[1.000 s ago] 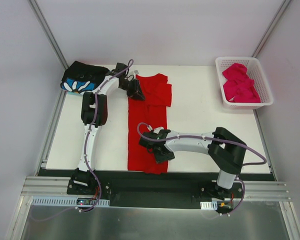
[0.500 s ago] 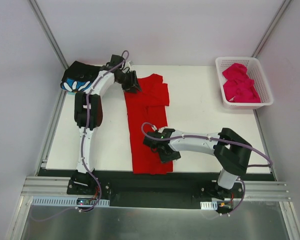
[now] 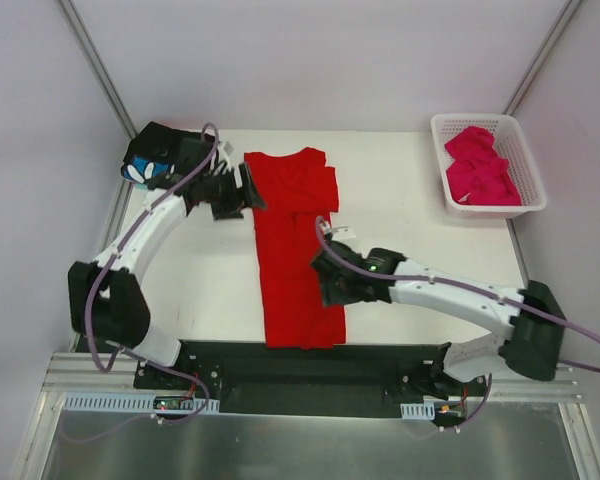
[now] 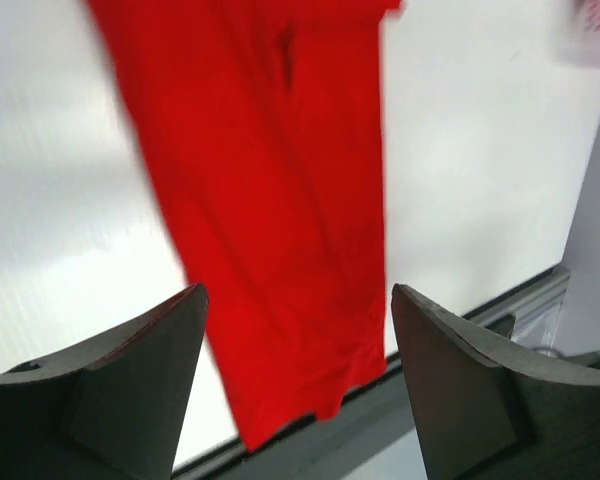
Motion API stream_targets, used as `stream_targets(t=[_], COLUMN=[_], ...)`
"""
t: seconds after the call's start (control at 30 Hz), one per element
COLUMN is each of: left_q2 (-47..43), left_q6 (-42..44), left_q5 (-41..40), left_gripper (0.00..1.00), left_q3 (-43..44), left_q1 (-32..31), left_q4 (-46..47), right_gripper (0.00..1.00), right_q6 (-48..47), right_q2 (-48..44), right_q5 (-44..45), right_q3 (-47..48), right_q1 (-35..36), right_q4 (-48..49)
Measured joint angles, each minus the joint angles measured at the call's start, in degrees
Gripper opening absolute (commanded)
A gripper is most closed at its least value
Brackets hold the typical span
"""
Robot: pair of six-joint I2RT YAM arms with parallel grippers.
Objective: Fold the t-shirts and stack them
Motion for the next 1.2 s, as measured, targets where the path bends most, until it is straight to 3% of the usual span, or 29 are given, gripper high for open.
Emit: stream_targets(t=[0.1, 0.2, 0.37, 0.5, 0.7, 0.9, 1.2], left_q2=[-10.1, -17.1, -27.6, -35.3, -39.5, -39.3, -19.6], left_q6=[-3.3, -6.9, -12.4, -17.7, -24.2, -25.2, -20.9], left_q5=[-1.0, -1.0, -1.3, -2.0, -4.5, -8.5, -13.0], left_gripper=[0.74, 0.73, 0.74, 0.73, 0.72, 0.72, 0.71], left_q3=[-17.4, -29.4, -39.1, -45.2, -52.2, -52.2, -30.4], left_q1=[-0.2, -0.2, -2.3, -7.8, -12.4, -12.5, -12.5], left_q4=[1.2, 1.9, 4.3, 7.0, 8.7, 8.5, 10.4], right_gripper=[0.61, 0.61, 0.61, 0.60, 0.59, 0.59, 0.57], right_q6=[-0.1, -0.4, 0.0, 1.6, 3.3, 1.7, -5.7], right_q2=[-9.5, -17.5, -18.8, -18.3, -16.8, -14.7, -6.6], right_q5=[0.5, 0.5, -3.1, -7.0, -9.4, -8.4, -9.5], right_q3=[-4.1, -9.5, -17.8, -24.2, -26.1, -22.6, -7.4], right_q1=[-3.2, -7.0, -10.4, -10.5, -10.7, -10.8, -18.0], right_q4=[3.9, 7.9, 15.2, 21.1, 26.4, 25.0, 23.5])
